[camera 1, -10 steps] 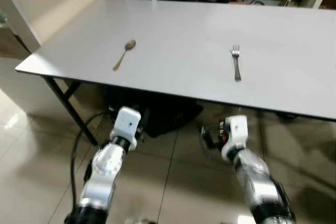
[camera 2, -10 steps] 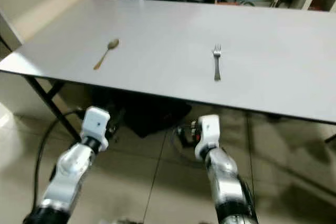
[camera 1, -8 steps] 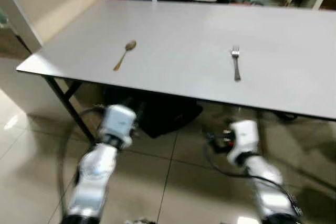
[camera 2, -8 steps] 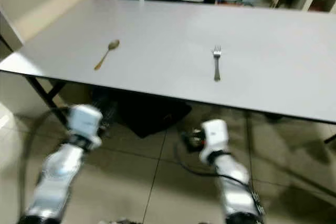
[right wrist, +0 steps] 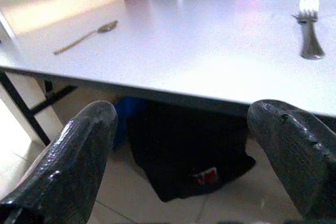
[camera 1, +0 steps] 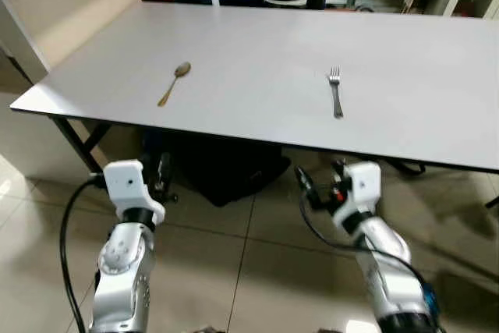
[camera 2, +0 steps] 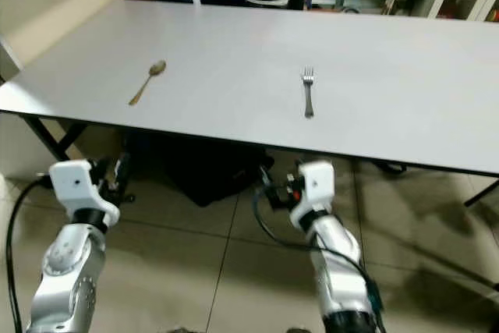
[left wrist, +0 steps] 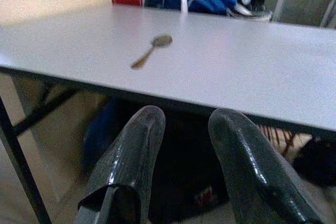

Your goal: Setting the table

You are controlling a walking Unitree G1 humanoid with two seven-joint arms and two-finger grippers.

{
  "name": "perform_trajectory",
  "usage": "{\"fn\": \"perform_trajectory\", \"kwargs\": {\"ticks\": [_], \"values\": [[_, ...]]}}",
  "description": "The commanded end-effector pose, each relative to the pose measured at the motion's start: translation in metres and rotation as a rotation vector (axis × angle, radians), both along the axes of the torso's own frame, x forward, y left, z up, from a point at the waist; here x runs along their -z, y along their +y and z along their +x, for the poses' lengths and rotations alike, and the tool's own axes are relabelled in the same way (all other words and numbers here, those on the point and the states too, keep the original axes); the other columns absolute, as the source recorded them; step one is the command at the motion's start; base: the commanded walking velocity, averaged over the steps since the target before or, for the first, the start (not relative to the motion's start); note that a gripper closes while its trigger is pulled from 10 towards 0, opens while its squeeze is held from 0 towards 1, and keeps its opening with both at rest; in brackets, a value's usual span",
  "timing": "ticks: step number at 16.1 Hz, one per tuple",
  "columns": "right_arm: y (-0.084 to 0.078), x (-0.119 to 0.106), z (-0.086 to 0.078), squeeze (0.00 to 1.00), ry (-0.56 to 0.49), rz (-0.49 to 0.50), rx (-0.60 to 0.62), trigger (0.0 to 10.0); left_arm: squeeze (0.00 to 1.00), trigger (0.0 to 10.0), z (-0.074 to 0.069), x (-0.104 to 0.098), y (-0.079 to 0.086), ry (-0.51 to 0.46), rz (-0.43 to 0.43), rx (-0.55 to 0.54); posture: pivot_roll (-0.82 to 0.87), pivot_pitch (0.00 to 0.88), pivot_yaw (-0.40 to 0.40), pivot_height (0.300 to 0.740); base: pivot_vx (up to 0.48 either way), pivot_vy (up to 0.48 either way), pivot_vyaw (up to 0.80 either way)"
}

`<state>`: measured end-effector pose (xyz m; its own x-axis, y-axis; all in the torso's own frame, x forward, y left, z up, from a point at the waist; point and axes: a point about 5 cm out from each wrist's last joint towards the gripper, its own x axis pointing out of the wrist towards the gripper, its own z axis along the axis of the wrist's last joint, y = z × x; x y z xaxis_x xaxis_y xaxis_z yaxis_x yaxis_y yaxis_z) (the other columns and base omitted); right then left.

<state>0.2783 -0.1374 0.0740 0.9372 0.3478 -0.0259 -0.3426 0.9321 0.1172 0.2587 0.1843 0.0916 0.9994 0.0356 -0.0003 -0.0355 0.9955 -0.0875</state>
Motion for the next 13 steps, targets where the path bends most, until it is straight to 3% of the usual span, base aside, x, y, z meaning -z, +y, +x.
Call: {"fn": "perform_trajectory", "kwargs": {"ticks": [1, 4, 6, 10, 13], "values": [[0.000, -0.002, 0.002, 0.00, 0.017, 0.036, 0.010, 10.0, 0.00, 10.0, 0.003, -0.001, -0.006, 0.019, 0.015, 0.030, -0.15, 0.000, 0.080, 0.731, 0.000, 0.000, 0.00], [-0.006, 0.005, 0.009, 0.00, 0.087, 0.122, 0.057, 10.0, 0.00, 10.0, 0.002, 0.006, -0.011, 0.076, -0.022, 0.063, -0.15, 0.000, 0.087, 0.731, 0.000, 0.000, 0.00], [-0.006, 0.008, 0.012, 0.00, 0.097, 0.113, 0.051, 10.0, 0.00, 10.0, 0.005, 0.006, -0.013, 0.077, 0.046, 0.103, -0.15, 0.000, 0.086, 0.731, 0.000, 0.000, 0.00], [0.001, 0.010, 0.015, 0.00, 0.111, 0.109, 0.025, 10.0, 0.00, 10.0, 0.012, 0.002, -0.010, 0.082, 0.067, 0.106, -0.15, 0.000, 0.088, 0.731, 0.000, 0.452, 0.00], [-0.001, 0.015, 0.016, 0.00, 0.130, 0.095, 0.027, 10.0, 0.00, 10.0, 0.013, 0.002, -0.010, 0.086, 0.063, 0.114, -0.15, 0.000, 0.088, 0.731, 0.000, 0.480, -0.80]]}}
